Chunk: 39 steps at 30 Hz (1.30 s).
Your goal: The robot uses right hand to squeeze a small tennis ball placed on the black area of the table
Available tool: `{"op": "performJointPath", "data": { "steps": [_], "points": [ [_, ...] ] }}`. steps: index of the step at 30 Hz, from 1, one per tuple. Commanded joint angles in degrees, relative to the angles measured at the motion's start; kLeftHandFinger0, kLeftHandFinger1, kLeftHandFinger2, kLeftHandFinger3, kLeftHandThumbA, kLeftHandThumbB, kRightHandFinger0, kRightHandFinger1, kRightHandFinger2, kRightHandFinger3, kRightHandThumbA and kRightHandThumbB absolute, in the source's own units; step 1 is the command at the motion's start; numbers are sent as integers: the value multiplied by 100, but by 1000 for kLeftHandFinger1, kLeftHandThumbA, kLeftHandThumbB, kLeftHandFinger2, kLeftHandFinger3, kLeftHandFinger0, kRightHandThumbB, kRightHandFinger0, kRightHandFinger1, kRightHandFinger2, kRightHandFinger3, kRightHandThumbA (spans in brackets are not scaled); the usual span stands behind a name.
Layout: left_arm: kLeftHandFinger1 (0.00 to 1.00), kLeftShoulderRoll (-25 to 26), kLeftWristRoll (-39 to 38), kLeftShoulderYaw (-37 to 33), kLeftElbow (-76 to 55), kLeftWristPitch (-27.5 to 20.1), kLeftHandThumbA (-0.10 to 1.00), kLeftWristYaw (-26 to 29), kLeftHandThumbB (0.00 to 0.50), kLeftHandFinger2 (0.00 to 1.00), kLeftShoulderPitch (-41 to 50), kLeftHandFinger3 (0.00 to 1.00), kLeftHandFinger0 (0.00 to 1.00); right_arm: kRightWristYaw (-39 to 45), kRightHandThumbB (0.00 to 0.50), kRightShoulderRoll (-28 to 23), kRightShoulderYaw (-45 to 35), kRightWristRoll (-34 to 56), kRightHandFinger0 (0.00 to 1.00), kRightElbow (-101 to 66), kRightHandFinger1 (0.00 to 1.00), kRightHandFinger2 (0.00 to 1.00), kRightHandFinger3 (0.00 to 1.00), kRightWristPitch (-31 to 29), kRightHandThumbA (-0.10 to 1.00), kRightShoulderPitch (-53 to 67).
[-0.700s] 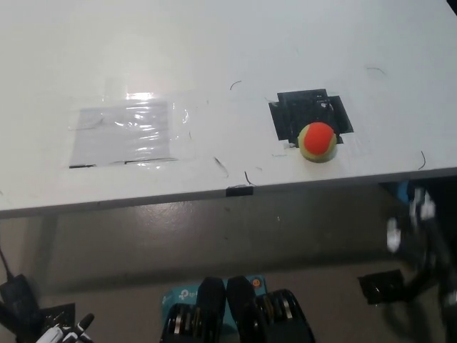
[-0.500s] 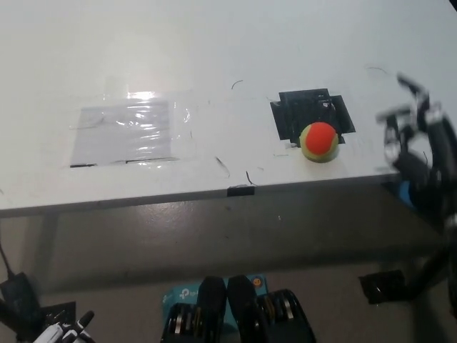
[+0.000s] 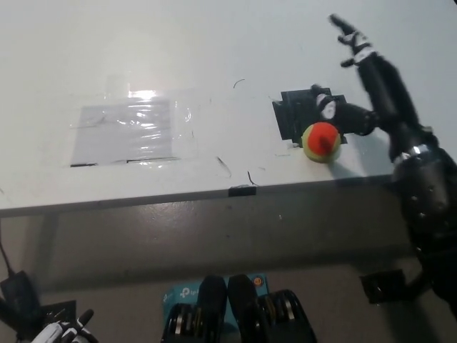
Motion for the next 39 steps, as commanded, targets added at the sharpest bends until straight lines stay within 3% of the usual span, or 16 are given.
{"op": "performJointPath", "data": {
  "steps": [1,5,9,11,21,26,28,29,30,31,32,34,35,36,38,39],
  "points": [
    [195,132,21,63,-20,25,1000,-118,500,376,-78,462,209,270,500,-7,308,-659,1000,498,1000,1000,1000,562,753,-467],
    [204,137,42,49,-29,-3,1000,-151,500,395,-107,482,204,68,500,77,478,-850,1000,916,1000,1000,1000,523,883,-537],
    [185,140,144,44,14,-96,1000,-90,500,356,-141,431,195,-96,500,188,555,-867,1000,1393,1000,1000,1000,315,851,-518],
    [157,146,155,47,-93,-69,1000,-106,500,329,-104,418,166,-262,495,244,601,-870,1000,1795,1000,1000,1000,59,778,-453],
    [160,140,147,82,-118,62,1000,-140,500,320,-213,401,160,-650,476,349,653,-845,1000,3022,1000,1000,1000,-463,779,-556],
    [181,106,140,18,-38,-53,1000,-181,500,356,-286,407,186,-559,405,519,554,-476,1000,3587,1000,1000,1000,-951,580,-609],
    [197,128,214,-21,-56,-72,1000,-165,500,382,-281,460,191,-505,328,557,491,-318,1000,3876,1000,1000,1000,-1233,515,-673],
    [179,134,236,-30,-69,-81,1000,-156,500,368,-285,453,170,-440,257,580,425,-190,1000,3994,1000,1000,1000,-1387,456,-697],
    [189,142,227,-30,-76,-73,1000,-172,500,385,-289,488,183,-492,148,612,427,-164,624,4218,782,1000,1000,-1613,335,-765],
    [189,145,224,-30,-78,-70,1000,-179,500,386,-290,492,185,-519,129,629,422,-155,524,4337,665,995,1000,-1733,318,-801],
    [196,159,240,-30,-102,-51,1000,-178,500,388,-280,497,191,-617,73,645,476,-208,379,4434,425,666,1000,-1945,310,-817],
    [195,155,225,-18,-117,-47,1000,-190,500,383,-277,480,198,-814,43,684,542,-305,121,4584,147,393,1000,-2168,315,-848],
    [195,154,228,-16,-117,-48,1000,-192,500,382,-277,478,199,-830,39,687,539,-307,62,4615,80,333,1000,-2199,315,-857],
    [184,154,266,-33,-146,-73,1000,-180,500,381,-277,507,191,-921,0,758,574,-374,0,4489,1,102,1000,-2171,210,-868],
    [182,148,271,-26,-149,-57,1000,-189,500,392,-281,542,190,-995,0,802,605,-434,0,4415,86,137,1000,-2180,90,-925],
    [188,135,264,-20,-159,-95,1000,-188,500,401,-266,571,198,-1206,0,812,649,-539,0,4457,198,286,1000,-2296,-43,-954]
  ]
}}
